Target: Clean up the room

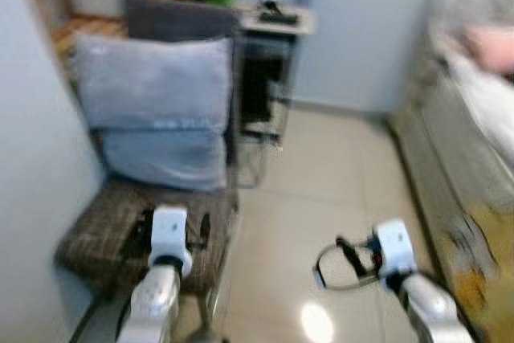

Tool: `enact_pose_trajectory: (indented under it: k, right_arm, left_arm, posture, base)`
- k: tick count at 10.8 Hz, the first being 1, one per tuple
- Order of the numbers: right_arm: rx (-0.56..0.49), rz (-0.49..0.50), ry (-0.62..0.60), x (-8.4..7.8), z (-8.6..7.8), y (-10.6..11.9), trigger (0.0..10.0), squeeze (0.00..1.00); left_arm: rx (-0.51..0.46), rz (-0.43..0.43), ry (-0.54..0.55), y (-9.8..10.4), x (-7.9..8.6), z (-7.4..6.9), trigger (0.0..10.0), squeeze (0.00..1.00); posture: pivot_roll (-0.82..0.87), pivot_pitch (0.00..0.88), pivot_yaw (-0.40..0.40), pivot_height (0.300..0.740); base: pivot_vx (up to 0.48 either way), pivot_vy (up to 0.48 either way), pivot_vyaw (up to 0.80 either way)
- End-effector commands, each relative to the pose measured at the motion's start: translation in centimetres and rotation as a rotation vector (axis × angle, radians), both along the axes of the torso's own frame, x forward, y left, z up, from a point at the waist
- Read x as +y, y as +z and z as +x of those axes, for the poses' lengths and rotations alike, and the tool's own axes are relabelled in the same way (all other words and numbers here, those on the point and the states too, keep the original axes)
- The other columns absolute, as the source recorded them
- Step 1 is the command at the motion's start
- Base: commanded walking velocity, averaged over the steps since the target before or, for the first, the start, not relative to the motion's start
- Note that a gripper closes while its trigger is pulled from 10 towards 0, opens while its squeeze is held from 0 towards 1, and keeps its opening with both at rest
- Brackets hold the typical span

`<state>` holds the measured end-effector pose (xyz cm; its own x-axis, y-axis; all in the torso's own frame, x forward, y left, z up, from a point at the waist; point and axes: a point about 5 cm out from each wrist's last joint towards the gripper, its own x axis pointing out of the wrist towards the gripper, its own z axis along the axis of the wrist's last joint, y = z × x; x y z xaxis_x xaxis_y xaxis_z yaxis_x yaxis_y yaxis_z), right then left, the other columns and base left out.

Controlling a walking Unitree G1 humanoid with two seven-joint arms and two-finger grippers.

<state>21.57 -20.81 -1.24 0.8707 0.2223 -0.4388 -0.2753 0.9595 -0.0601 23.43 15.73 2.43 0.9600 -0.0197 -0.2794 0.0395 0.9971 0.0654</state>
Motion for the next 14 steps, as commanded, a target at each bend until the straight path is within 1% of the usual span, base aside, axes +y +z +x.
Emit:
enact_pose_trajectory:
  k: [1,11,12,13,14]
  right_arm:
    - [-0.101,0.109,0.141,6.1,5.1,2.9,10.0,0.0]
    - [-0.101,0.109,0.141,6.1,5.1,2.9,10.0,0.0]
    - [-0.09,0.108,0.207,9.4,7.6,3.6,10.0,0.0]
    - [-0.08,0.109,0.325,14.8,10.5,5.8,10.0,0.0]
    - [-0.098,0.14,0.377,16.1,10.3,6.3,10.0,0.0]
  left_arm:
    - [0.025,0.05,-0.078,0.2,-3.2,2.6,10.0,0.0]
    - [0.025,0.05,-0.078,0.2,-3.2,2.6,10.0,0.0]
    - [0.018,0.077,0.013,-0.1,-1.0,1.0,10.0,0.0]
    - [0.035,0.03,0.221,-0.6,2.3,-1.6,10.0,0.0]
    - [0.01,0.013,0.255,0.1,2.6,-1.2,10.0,0.0]
  posture:
    - [0.13,0.0,-0.069,0.74]
    - [0.13,0.0,-0.069,0.74]
    - [0.44,0.0,-0.23,0.74]
    - [0.45,0.0,-0.257,0.74]
    - [0.46,0.0,-0.269,0.74]
  base:
    - [0.0,0.0,0.58]
    - [0.0,0.0,0.58]
    - [0.0,0.0,0.0]
    - [0.0,0.0,0.0]
    - [0.0,0.0,0.0]
